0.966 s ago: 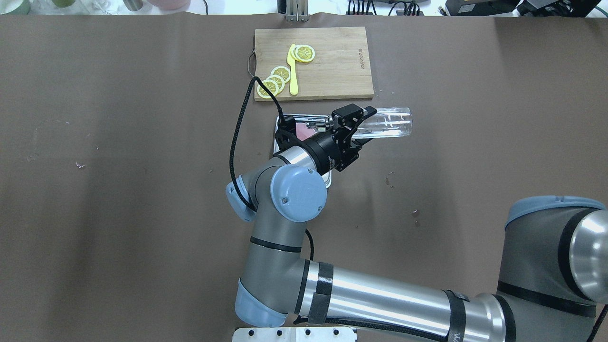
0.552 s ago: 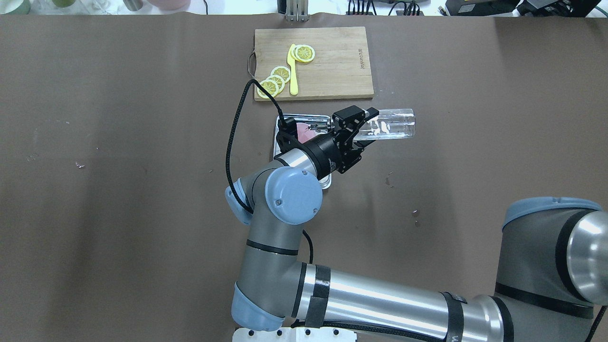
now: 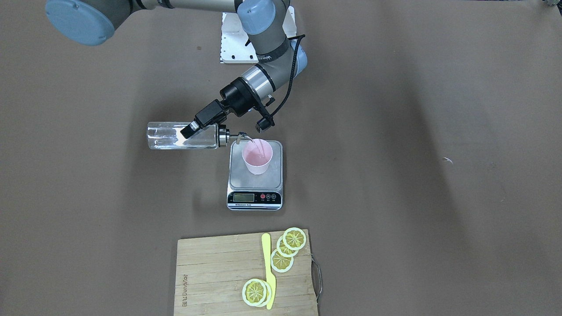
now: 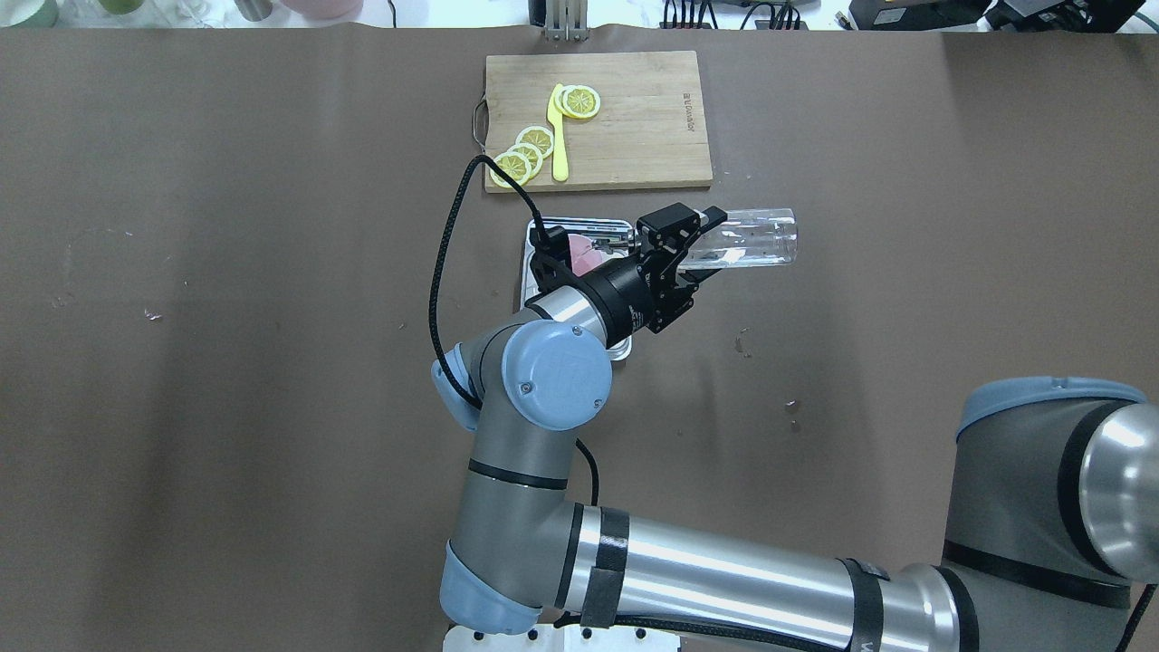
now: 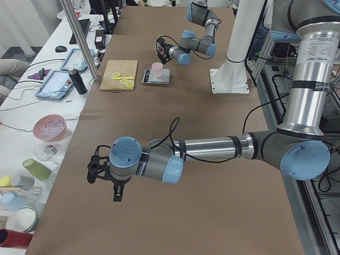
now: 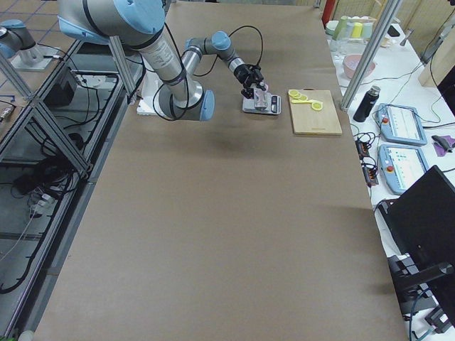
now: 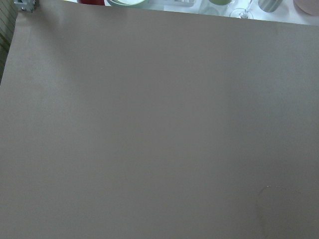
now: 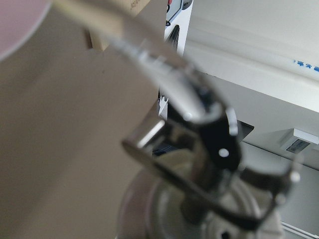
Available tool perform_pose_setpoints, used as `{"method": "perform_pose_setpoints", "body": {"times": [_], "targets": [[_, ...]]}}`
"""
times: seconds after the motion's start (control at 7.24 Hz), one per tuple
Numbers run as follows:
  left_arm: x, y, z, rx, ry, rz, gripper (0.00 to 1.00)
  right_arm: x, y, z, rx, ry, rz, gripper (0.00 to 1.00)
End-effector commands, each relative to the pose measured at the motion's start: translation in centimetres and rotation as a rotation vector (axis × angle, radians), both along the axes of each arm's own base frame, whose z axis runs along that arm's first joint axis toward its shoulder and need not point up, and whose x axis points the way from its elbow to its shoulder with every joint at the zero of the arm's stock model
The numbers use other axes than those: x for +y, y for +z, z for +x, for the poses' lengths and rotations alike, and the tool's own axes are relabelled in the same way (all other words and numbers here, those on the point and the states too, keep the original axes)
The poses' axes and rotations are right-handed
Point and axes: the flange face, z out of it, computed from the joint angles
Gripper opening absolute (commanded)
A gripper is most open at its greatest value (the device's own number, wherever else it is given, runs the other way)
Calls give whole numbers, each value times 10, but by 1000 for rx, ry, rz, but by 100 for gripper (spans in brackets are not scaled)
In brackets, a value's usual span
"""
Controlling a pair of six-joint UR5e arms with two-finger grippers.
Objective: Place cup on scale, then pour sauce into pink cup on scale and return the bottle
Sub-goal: 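Tilt the glass bottle with the right gripper to pour into the pink cup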
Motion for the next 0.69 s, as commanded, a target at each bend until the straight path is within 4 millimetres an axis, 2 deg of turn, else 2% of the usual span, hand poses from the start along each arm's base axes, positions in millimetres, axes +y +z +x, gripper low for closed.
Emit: {"method": "perform_pose_setpoints", "body": {"times": [0.0,0.28,0.55], "targets": [[0,0,0,0,0,-1,98,0,0,1,7,0,1,0],[0,-1,0,0,0,2,98,-1,4,1,-22,42,36,0],[-2,-2,0,-1,0,5,98,-2,-2,6,-82,74,64,0]]}}
